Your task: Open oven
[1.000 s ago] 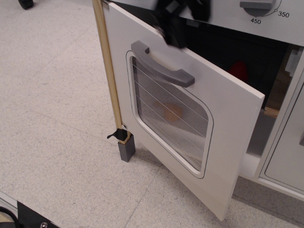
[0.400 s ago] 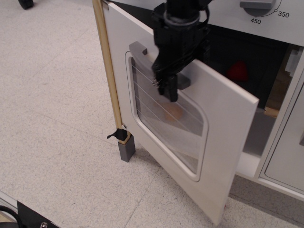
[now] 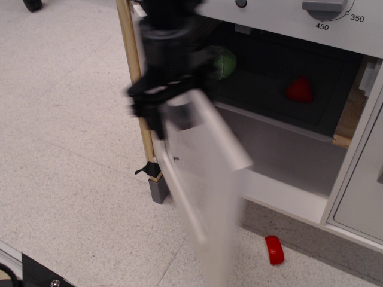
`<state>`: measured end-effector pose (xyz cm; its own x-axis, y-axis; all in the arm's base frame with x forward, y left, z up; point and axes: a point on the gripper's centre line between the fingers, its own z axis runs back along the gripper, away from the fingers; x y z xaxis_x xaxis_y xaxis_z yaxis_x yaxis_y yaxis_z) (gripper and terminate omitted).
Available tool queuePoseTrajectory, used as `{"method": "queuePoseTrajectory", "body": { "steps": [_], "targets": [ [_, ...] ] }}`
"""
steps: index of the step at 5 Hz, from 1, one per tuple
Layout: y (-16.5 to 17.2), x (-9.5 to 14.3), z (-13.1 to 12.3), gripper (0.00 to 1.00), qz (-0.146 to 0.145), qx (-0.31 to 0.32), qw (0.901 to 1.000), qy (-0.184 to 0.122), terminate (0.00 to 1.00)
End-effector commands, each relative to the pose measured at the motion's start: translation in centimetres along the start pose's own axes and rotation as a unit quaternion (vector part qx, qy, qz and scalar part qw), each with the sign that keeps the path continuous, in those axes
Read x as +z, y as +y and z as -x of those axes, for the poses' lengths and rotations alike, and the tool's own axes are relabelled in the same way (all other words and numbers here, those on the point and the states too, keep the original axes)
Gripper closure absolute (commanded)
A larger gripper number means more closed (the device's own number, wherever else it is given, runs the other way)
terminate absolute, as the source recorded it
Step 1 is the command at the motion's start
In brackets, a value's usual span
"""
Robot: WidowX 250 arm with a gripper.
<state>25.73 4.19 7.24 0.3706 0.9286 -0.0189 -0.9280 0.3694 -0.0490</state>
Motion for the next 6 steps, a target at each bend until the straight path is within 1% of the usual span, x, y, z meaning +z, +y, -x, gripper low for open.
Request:
{"method": "queuePoseTrajectory", "body": {
  "steps": [1,2,3,4,5,6],
  "targets": [
    [3.6,2.6,-6.9,0.0,0.005,-0.004,1.0,-0.008,0.0],
    [4.6,4.1,-9.6,0.0,0.005,-0.015,0.9998,-0.012,0.0],
    [4.0,5.7,-10.0,0.0,-0.003,-0.02,0.9997,-0.012,0.0],
    [1.3,7.0,-7.3,0.0,-0.019,-0.002,0.9998,-0.009,0.0],
    [-0.1,7.3,-4.7,0.0,0.014,0.055,0.9978,0.033,0.0],
    [-0.4,4.8,-2.6,0.0,0.014,0.051,0.9986,-0.004,0.0]
  ]
}}
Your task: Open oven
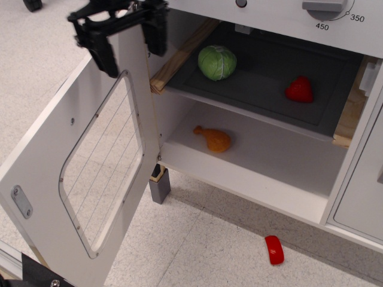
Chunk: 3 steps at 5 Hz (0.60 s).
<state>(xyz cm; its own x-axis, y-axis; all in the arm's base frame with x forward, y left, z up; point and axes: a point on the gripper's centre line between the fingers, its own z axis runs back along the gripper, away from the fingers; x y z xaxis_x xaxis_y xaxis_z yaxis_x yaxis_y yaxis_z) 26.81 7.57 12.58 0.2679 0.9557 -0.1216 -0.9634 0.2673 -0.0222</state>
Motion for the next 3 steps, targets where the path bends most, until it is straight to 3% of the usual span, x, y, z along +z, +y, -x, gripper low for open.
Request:
{"method": "queuePoseTrajectory", "body": {
  "steps": [1,3],
  "targets": [
    [0.2,-3.8,-0.8,0.0,0.032,0.03,0.9969,-0.066,0.0],
    [2.2,-8.1,-4.1,0.0,0.017,0.035,0.9944,-0.098,0.0]
  ]
}}
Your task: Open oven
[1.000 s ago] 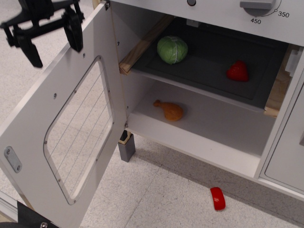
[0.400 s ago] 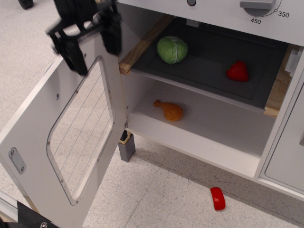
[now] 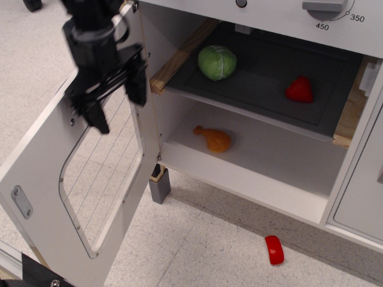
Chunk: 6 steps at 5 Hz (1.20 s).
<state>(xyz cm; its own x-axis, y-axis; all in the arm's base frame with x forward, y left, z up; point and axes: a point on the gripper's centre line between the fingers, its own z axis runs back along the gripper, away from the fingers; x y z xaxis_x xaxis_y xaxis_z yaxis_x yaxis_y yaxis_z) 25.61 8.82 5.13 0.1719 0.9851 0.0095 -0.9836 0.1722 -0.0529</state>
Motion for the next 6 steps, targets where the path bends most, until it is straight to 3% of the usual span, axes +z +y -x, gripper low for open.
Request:
{"method": "queuePoseTrajectory", "body": {
  "steps": [1,3,4,5,6],
  "targets": [
    [1.0,-1.5,-3.3,0.0,0.012,-0.009,0.9992,-0.038,0.0],
    [2.0,-0.4,-5.9,0.0,0.014,-0.015,0.9989,-0.041,0.0],
    [2.0,-0.3,-5.4,0.0,0.015,-0.031,0.9985,-0.043,0.0],
    [1.4,0.2,-4.8,0.0,-0.004,-0.039,0.9987,-0.033,0.0],
    [1.4,0.2,-4.8,0.0,-0.004,-0.039,0.9987,-0.033,1.0]
  ]
}}
